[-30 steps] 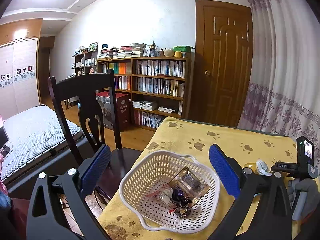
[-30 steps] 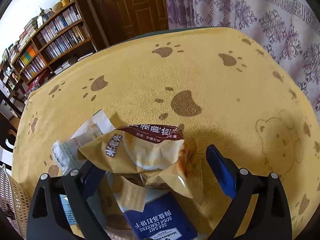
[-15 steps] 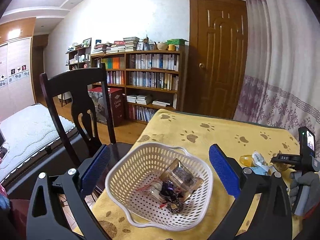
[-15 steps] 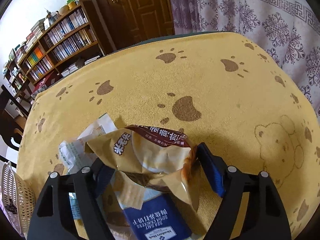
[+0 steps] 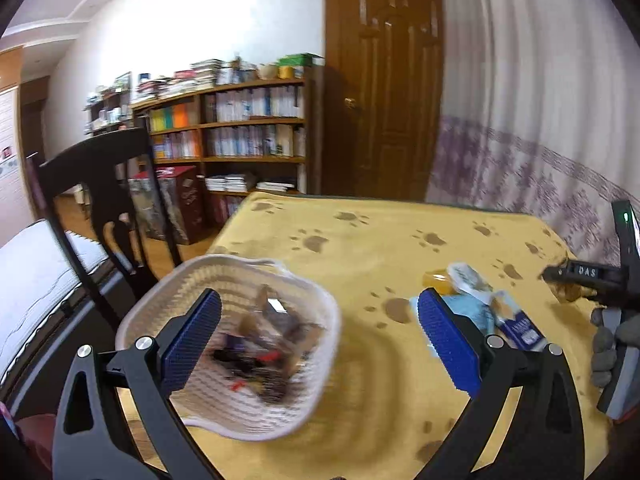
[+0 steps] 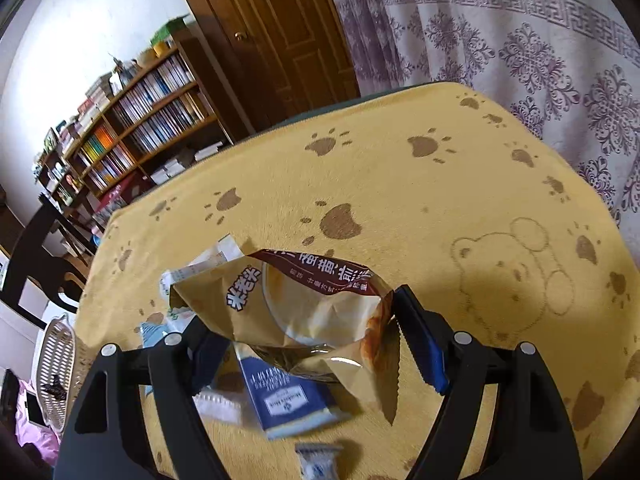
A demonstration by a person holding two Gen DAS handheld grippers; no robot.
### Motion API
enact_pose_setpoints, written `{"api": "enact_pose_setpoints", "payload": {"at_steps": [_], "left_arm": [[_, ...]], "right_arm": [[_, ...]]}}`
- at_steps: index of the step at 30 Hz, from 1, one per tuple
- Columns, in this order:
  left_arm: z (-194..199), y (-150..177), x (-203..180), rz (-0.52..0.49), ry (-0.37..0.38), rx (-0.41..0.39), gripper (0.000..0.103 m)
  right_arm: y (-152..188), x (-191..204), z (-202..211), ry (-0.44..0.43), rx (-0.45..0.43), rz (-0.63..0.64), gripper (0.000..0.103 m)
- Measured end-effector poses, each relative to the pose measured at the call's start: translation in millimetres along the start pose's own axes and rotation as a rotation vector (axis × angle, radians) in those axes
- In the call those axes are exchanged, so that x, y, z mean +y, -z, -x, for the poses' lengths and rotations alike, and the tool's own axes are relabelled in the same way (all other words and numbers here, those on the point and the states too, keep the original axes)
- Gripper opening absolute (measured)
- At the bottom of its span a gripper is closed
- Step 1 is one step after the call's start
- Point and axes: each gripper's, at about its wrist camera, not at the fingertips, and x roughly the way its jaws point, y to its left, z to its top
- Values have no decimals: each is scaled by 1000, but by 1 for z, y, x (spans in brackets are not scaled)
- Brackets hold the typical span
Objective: Organize snacks
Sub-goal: 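Grasp the light-blue packet with the left tool while the right tool holds the tan bag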
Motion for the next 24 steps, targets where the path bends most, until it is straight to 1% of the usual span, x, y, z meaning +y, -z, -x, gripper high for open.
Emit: {"api": "enact_pose_setpoints", "payload": {"at_steps": [2, 6, 9, 12, 14, 17, 21, 24], "left_arm": [[-3, -1, -14, -23, 34, 8, 100], [-17, -2, -49, -60, 145, 38, 100], [-33, 0, -67, -57, 212, 62, 100], [-61, 4, -83, -21, 277, 118, 100], [-79, 6, -89, 3, 300, 145, 100], [-101, 7, -99, 14, 306, 170, 100], [-122, 9, -110, 12, 323, 200, 100], [-138, 13, -122, -6, 318, 234, 100]], "right_arm": [[2, -6, 6, -16, -7, -7, 77], [6, -19, 16, -51, -22, -27, 77], [8, -28, 20, -76, -30, -41, 77], [10, -36, 22, -95, -37, -51, 78], [10, -41, 22, -102, -42, -56, 78], [12, -47, 22, -107, -53, -59, 78], [15, -53, 19, -114, -51, -66, 78], [18, -57, 13, -123, -40, -76, 78]]}}
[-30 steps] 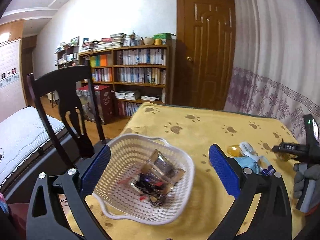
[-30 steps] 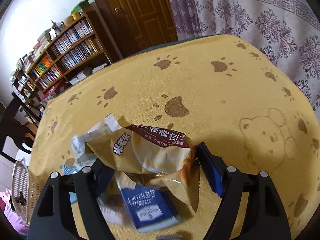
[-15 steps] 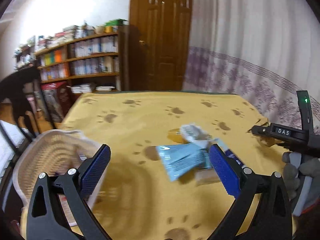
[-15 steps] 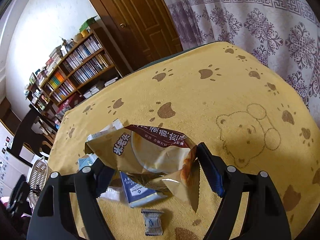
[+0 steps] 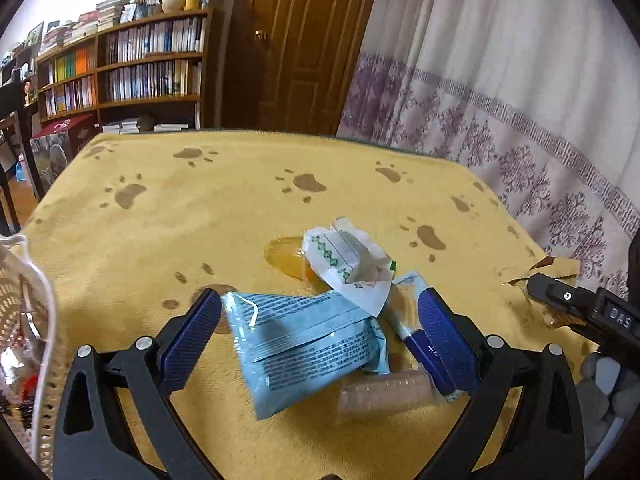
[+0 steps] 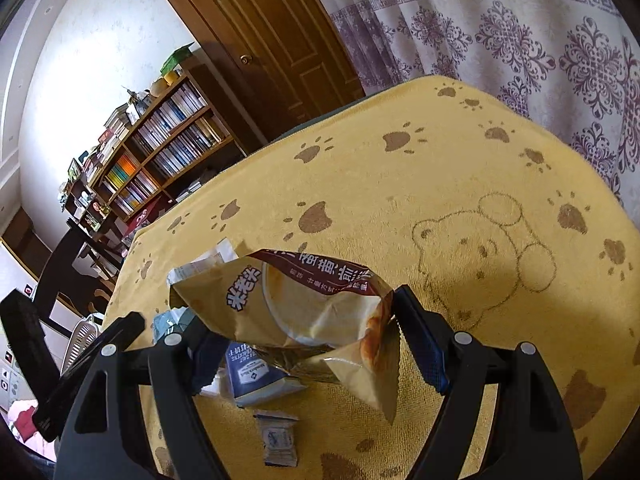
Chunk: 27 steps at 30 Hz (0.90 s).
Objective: Organize snacks
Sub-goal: 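Grasp the light-blue packet with the left tool while the right tool holds the tan bag, then carry the light-blue packet into the basket and open the left tool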
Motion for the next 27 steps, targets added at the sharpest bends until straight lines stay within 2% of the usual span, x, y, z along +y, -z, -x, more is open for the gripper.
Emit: {"api": "enact_pose_setpoints", "payload": {"at_steps": [5, 11, 14, 18, 23, 27], "left_arm": [[-20, 3, -7, -30, -24, 41, 100], [-42, 5, -9, -74, -110, 87, 100], [-50, 6, -4, -64, -138, 120, 100], [-60, 9, 7, -19, -134, 174, 100], [-56, 10, 9, -22, -136, 167, 90], [-48, 11, 15, -2, -135, 162, 88]], "right_arm": [[3, -1, -7, -12, 17, -6, 78], [5, -1, -8, -18, 16, -2, 78], [7, -1, -9, -16, 19, 3, 78], [8, -2, -10, -16, 24, 0, 78], [8, -2, -10, -14, 24, -1, 78], [10, -1, -10, -13, 25, 3, 78]]}}
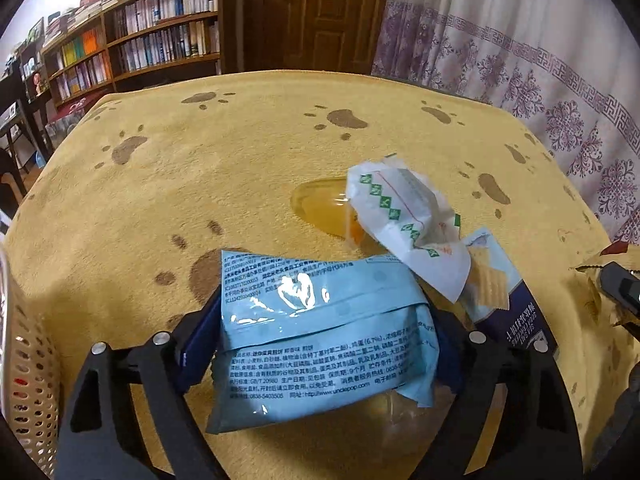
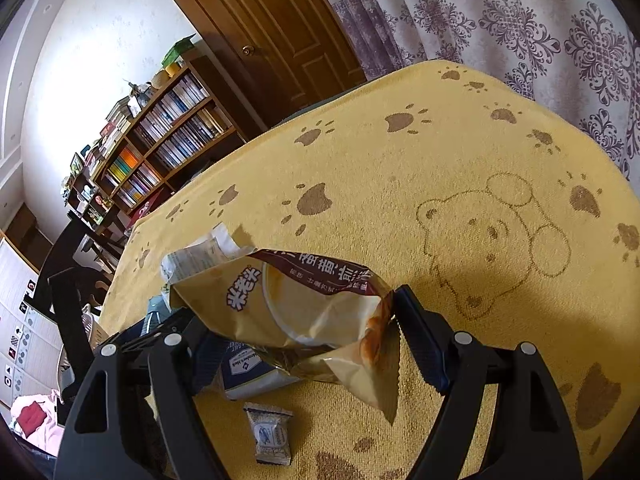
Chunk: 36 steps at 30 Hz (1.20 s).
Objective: Organize snacks
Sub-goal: 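Carry the light-blue packet into the basket and open the left tool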
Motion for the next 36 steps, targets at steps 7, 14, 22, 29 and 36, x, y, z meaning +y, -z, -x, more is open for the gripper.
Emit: {"api": "enact_pose_setpoints", "payload": {"at_steps": [7, 14, 22, 29, 36], "left_arm": [[26, 2, 8, 12, -38, -44, 88], [68, 1, 12, 2, -61, -134, 88], [114, -2, 32, 28, -82, -226, 88], [152, -1, 75, 78, -149, -290, 88], [175, 4, 132, 148, -240, -316, 88]], "right_arm": [[2, 1, 0, 1, -1, 2, 78], [2, 2, -1, 2, 0, 5, 78], [6, 3, -2, 7, 1, 9, 78], [10, 6, -3, 10, 6, 18, 78], [13, 9, -3, 12, 10, 23, 78]]}}
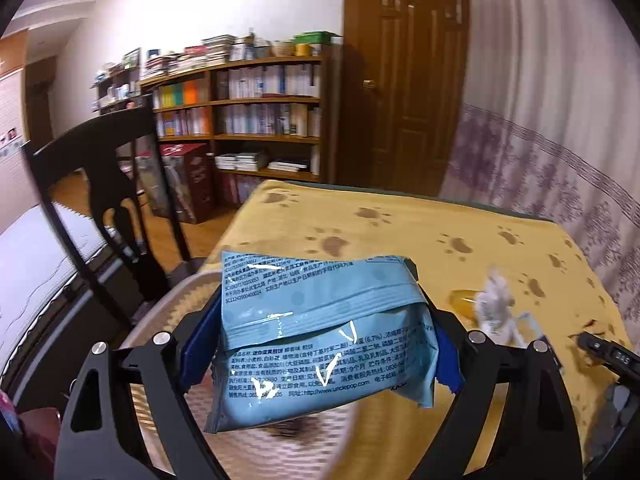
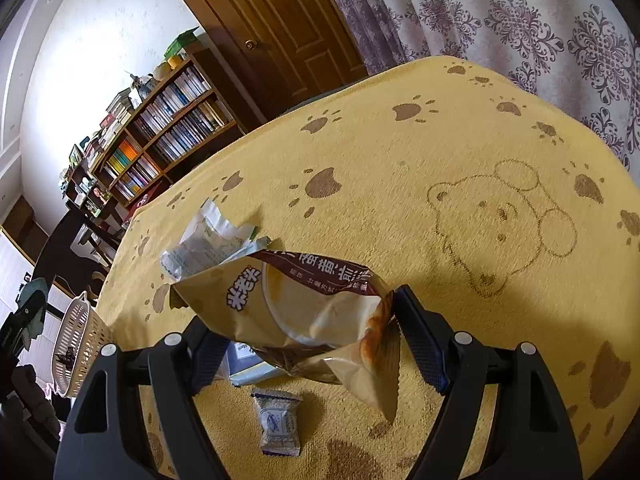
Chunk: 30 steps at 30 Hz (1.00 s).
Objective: Organize snacks
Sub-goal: 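Carry the light-blue packet into the basket and open the left tool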
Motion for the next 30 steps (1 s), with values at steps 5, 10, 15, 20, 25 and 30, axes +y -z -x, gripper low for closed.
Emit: {"api": "enact_pose_setpoints", "payload": {"at_steps": [5, 10, 15, 20, 25, 30], "left_arm": [[-6, 3, 36, 49, -50, 20, 88], [-15, 12, 56, 81, -72, 47, 88], [-27, 21, 68, 114, -78, 86, 94], [-28, 23, 80, 169, -51, 94, 98], [-17, 23, 85, 190, -44, 60, 99], [1, 25, 95, 230, -31, 15, 99]], "right_arm": [[3, 3, 1, -2, -1, 0, 78], [5, 5, 2, -1, 0, -1, 78], [10, 9, 3, 0, 3, -4, 78], [12, 13, 3, 2, 5, -4, 78], [14, 23, 2, 0, 10, 12, 78], [12, 45, 9, -12, -2, 51, 78]]}}
